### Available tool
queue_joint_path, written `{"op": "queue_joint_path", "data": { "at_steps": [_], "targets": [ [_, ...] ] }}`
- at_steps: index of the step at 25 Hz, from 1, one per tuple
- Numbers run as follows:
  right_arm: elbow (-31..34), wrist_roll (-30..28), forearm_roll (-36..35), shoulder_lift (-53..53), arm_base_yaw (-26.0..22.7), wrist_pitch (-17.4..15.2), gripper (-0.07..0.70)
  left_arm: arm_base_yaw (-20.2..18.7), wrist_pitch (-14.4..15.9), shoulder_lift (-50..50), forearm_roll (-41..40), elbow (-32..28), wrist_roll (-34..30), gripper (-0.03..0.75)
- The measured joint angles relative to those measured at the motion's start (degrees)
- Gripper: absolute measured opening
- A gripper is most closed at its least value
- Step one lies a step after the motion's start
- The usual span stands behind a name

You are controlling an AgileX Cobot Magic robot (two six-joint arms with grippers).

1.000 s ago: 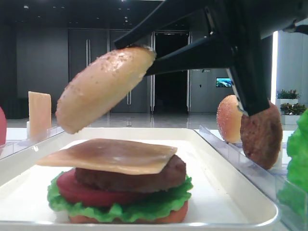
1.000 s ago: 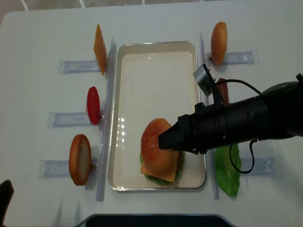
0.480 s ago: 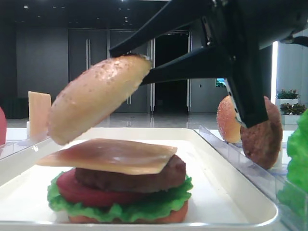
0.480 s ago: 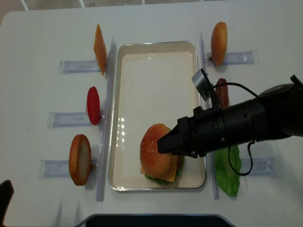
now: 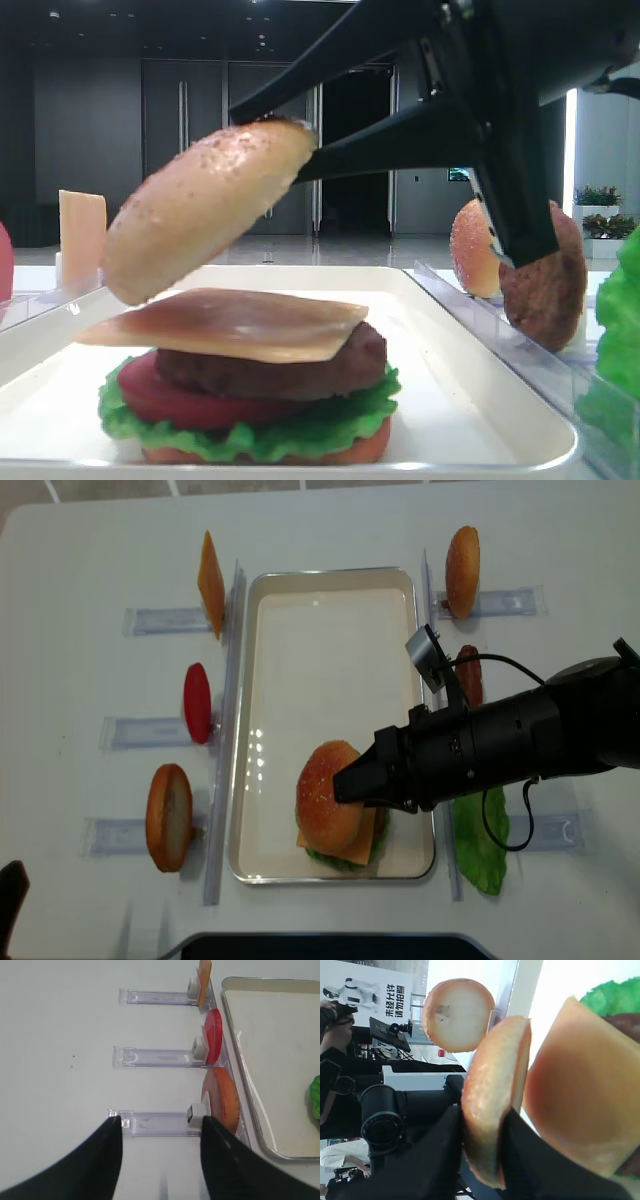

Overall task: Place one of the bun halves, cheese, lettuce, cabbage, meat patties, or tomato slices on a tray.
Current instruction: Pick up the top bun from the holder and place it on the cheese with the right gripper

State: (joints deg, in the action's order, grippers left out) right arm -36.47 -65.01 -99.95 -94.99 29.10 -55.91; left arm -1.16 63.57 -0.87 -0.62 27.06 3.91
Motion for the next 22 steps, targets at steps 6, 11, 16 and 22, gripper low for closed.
{"op": "queue_joint_path", "data": {
  "at_steps": [6, 11, 16, 22],
  "targets": [
    [0.0, 0.0, 0.2, 0.0, 0.0, 0.9, 0.26, 0.0, 0.0, 0.0, 0.0, 0.0, 0.0, 0.391],
    [0.0, 0.0, 1.1, 0.0, 0.0, 2.2, 0.269, 0.0, 0.0, 0.0, 0.0, 0.0, 0.0, 0.391],
    [0.0, 0.1, 1.9, 0.0, 0.0, 4.0, 0.272, 0.0, 0.0, 0.0, 0.0, 0.0, 0.0, 0.391],
    [0.0, 0.5, 3.0, 0.0, -0.8, 5.4, 0.318, 0.0, 0.0, 0.0, 0.0, 0.0, 0.0, 0.391]
  ]
}}
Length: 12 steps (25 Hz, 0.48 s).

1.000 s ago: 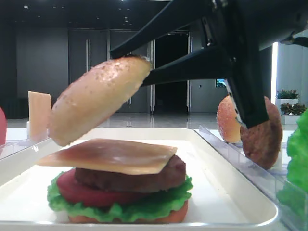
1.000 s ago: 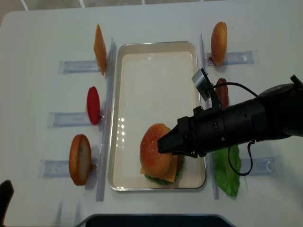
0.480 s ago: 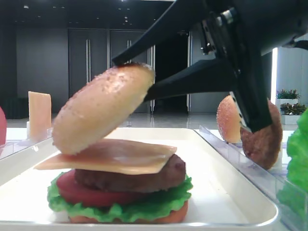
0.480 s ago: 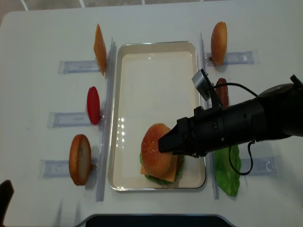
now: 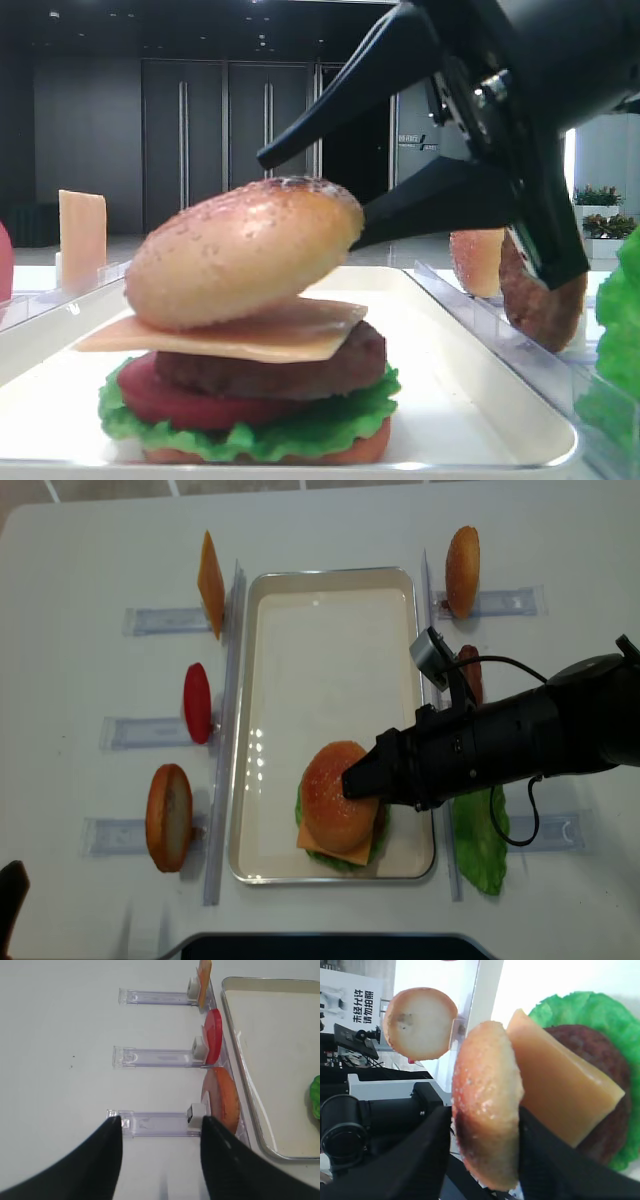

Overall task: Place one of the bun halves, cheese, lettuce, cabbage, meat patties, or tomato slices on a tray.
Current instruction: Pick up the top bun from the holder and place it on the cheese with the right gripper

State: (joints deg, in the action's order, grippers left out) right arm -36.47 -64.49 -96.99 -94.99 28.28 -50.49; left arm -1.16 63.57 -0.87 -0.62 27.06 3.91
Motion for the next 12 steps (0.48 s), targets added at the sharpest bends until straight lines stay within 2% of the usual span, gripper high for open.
{"op": "queue_joint_path", "data": {
  "at_steps": [6, 12],
  "targets": [
    [0.0, 0.8, 2.8, 0.0, -1.9, 0.2, 0.451, 0.0, 0.0, 0.0, 0.0, 0.0, 0.0, 0.391],
    [0.0, 1.4, 7.5, 3.1, -4.3, 1.1, 0.496, 0.0, 0.0, 0.0, 0.0, 0.0, 0.0, 0.391]
  ]
}}
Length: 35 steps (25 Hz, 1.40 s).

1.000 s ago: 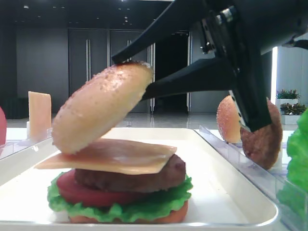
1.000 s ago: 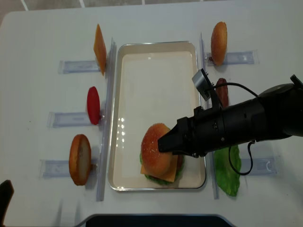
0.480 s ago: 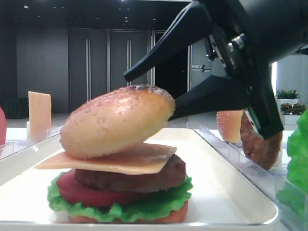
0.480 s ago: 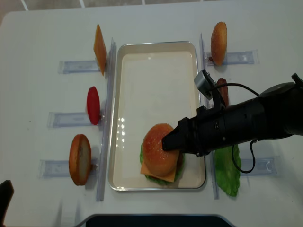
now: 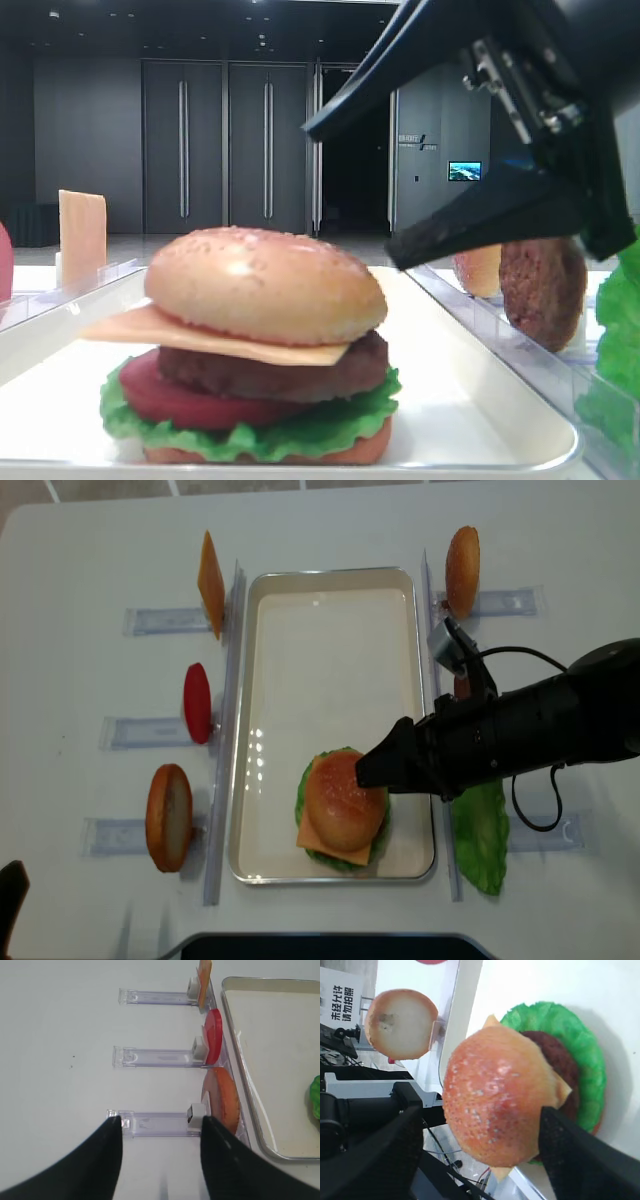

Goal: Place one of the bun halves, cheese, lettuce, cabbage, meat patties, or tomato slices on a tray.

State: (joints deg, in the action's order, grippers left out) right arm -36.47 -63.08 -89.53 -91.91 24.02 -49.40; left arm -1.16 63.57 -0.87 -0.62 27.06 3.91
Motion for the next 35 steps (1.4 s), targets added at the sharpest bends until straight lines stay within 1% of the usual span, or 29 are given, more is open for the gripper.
{"op": "queue_joint_path", "data": {
  "at_steps": [9, 12, 14, 18, 22, 24, 28, 31, 33, 35],
  "targets": [
    [0.0, 0.4, 6.7, 9.7, -3.9, 0.6, 0.502, 0.0, 0.0, 0.0, 0.0, 0.0, 0.0, 0.391],
    [0.0, 2.5, 11.7, 13.5, -5.8, 2.0, 0.503, 0.0, 0.0, 0.0, 0.0, 0.0, 0.0, 0.391],
    [0.0, 4.8, 16.4, 16.1, -7.6, 3.5, 0.503, 0.0, 0.0, 0.0, 0.0, 0.0, 0.0, 0.391],
    [0.0, 9.7, 25.3, 20.8, -13.0, 4.4, 0.503, 0.0, 0.0, 0.0, 0.0, 0.0, 0.0, 0.391],
    [0.0, 16.0, 35.9, 25.5, -18.8, 3.7, 0.503, 0.0, 0.0, 0.0, 0.0, 0.0, 0.0, 0.391],
    [0.0, 20.2, 41.5, 27.6, -21.6, 3.7, 0.503, 0.0, 0.0, 0.0, 0.0, 0.0, 0.0, 0.391],
    [0.0, 29.1, 53.8, 31.6, -25.7, 3.6, 0.503, 0.0, 0.0, 0.0, 0.0, 0.0, 0.0, 0.391],
    [0.0, 37.4, 65.1, 34.5, -26.3, 3.1, 0.503, 0.0, 0.0, 0.0, 0.0, 0.0, 0.0, 0.391],
    [0.0, 42.7, 73.0, 36.5, -26.3, 1.9, 0.503, 0.0, 0.0, 0.0, 0.0, 0.0, 0.0, 0.391],
    [0.0, 48.1, 78.8, 38.7, -26.3, 0.6, 0.503, 0.0, 0.0, 0.0, 0.0, 0.0, 0.0, 0.391]
  ]
}}
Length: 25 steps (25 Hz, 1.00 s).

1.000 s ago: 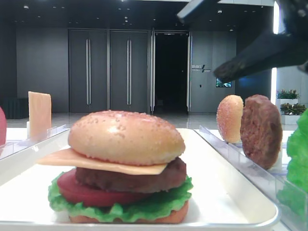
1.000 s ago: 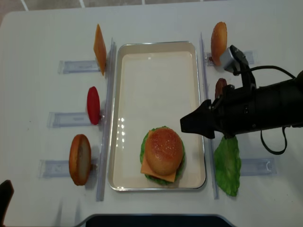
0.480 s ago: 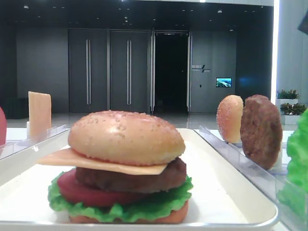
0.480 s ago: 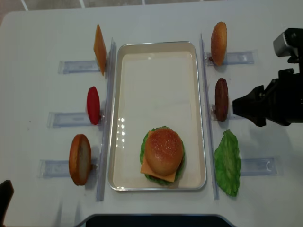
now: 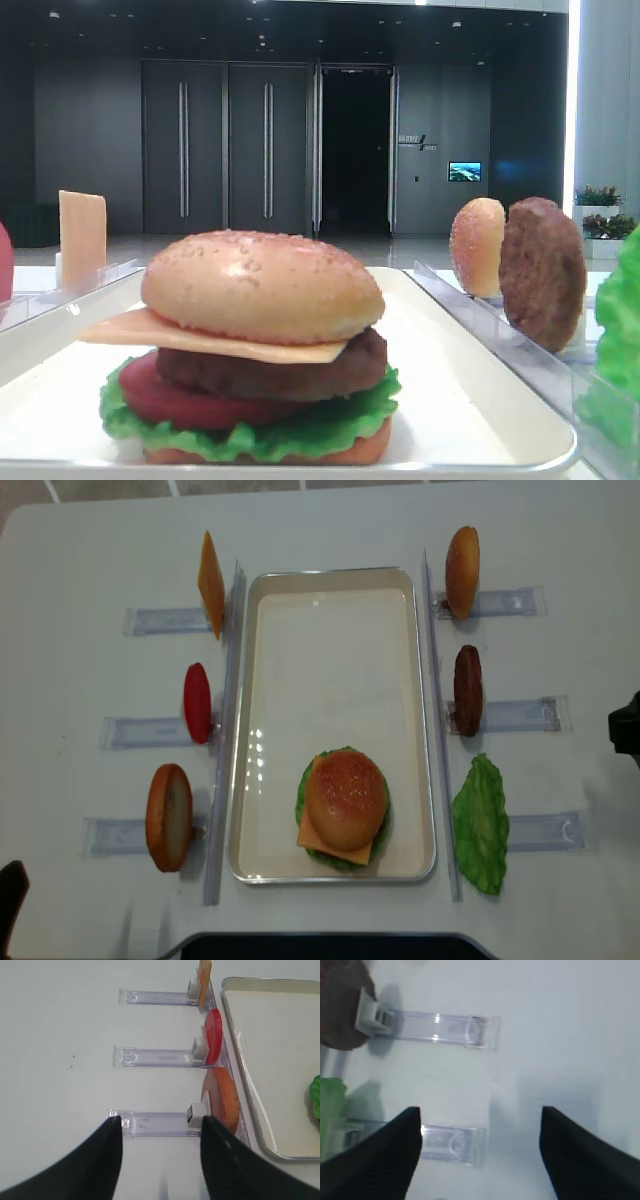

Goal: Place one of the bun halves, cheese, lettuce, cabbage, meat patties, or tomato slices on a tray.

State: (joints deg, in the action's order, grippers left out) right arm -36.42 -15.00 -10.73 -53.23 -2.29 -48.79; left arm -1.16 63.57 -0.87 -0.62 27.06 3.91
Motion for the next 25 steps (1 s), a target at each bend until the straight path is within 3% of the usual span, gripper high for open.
{"op": "queue_joint_path", "data": {
  "at_steps": [3, 7, 14, 25],
  "targets": [
    [0.0, 4.5, 5.2, 3.1, 0.0, -2.4, 0.503, 0.0, 0.0, 0.0, 0.0, 0.0, 0.0, 0.391],
    [0.0, 8.1, 6.7, 9.4, 0.0, -6.8, 0.503, 0.0, 0.0, 0.0, 0.0, 0.0, 0.0, 0.391],
    [0.0, 9.7, 7.3, 19.8, 0.0, -14.9, 0.503, 0.0, 0.0, 0.0, 0.0, 0.0, 0.0, 0.391],
    [7.7, 9.7, 7.6, 41.4, 0.0, -16.5, 0.503, 0.0, 0.0, 0.0, 0.0, 0.0, 0.0, 0.391]
  ]
}}
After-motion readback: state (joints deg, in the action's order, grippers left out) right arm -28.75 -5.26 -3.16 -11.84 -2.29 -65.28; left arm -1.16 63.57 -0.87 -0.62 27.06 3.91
